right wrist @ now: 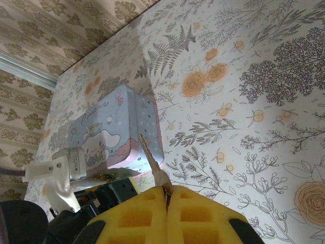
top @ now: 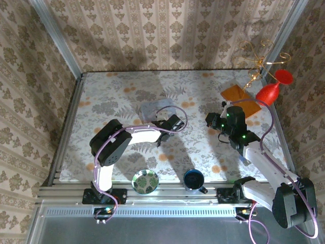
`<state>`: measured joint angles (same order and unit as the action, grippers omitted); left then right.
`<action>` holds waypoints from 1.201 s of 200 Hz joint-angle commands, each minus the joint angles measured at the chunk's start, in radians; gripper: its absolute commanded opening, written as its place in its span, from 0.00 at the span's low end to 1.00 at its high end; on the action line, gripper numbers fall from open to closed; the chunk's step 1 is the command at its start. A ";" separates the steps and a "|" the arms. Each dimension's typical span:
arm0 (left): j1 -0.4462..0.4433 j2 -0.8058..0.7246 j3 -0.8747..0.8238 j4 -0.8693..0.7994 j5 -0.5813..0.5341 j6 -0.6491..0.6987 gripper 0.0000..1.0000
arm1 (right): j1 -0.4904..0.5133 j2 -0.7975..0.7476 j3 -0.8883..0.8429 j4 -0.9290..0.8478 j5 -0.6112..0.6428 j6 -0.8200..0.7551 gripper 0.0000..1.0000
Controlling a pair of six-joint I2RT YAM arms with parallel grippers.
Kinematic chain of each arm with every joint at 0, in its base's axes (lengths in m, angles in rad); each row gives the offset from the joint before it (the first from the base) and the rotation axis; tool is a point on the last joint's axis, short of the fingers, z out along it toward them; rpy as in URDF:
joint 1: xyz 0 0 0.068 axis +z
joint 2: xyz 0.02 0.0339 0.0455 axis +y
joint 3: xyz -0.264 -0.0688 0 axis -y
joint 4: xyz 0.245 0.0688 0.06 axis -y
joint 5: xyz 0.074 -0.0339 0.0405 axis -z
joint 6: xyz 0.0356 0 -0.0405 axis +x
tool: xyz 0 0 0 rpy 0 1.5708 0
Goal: Unlock the padlock with the key
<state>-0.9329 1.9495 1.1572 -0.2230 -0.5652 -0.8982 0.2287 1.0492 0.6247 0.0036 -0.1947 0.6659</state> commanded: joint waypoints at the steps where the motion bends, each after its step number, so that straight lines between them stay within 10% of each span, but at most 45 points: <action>1: 0.011 0.023 -0.005 0.003 0.018 -0.011 0.46 | -0.005 -0.002 -0.016 0.024 -0.014 0.014 0.00; 196: 0.015 -0.007 -0.023 0.009 0.102 -0.042 0.24 | -0.004 0.008 -0.056 0.075 -0.048 0.020 0.00; 240: 0.014 0.005 -0.025 0.025 0.144 -0.050 0.41 | 0.000 0.021 -0.103 0.127 -0.074 0.037 0.00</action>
<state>-0.9211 1.9465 1.1439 -0.1932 -0.4923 -0.9245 0.2291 1.0611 0.5442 0.0818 -0.2405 0.6853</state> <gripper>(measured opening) 0.342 0.064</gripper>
